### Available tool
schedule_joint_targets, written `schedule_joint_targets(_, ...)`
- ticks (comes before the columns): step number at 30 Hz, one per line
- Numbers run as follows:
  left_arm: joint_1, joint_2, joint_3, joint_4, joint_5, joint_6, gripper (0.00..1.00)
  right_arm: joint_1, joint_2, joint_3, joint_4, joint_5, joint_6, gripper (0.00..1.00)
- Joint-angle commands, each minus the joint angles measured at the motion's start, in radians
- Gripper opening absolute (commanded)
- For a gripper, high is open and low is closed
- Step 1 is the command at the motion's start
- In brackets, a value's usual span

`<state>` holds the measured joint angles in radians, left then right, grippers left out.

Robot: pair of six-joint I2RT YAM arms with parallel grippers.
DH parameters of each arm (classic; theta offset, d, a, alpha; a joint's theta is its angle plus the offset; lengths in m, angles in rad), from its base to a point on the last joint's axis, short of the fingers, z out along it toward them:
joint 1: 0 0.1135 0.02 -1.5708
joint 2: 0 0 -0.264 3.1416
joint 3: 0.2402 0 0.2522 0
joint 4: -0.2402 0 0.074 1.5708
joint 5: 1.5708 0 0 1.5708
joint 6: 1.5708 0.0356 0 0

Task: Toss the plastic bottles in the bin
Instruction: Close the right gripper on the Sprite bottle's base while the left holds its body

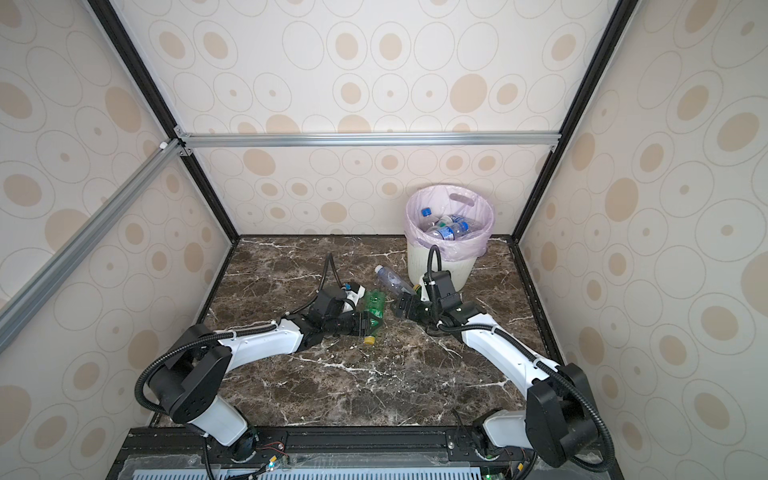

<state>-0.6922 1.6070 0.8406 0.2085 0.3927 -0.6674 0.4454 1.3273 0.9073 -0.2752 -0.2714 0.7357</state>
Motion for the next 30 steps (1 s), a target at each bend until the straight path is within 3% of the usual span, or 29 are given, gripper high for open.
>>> schedule_joint_targets(1,-0.009,-0.027,-0.016,0.096,0.052,0.011,0.58,-0.003,0.027,0.031,0.061,-0.051,0.055,0.99)
schedule_joint_targets(19,-0.073,-0.058,-0.026,0.168,0.072,-0.005,0.59,0.006,0.134,0.032,0.223,-0.115,0.152,0.86)
schedule_joint_targets(30,-0.086,-0.047,-0.017,0.189,0.072,-0.015,0.60,0.013,0.154,0.030,0.257,-0.133,0.170,0.72)
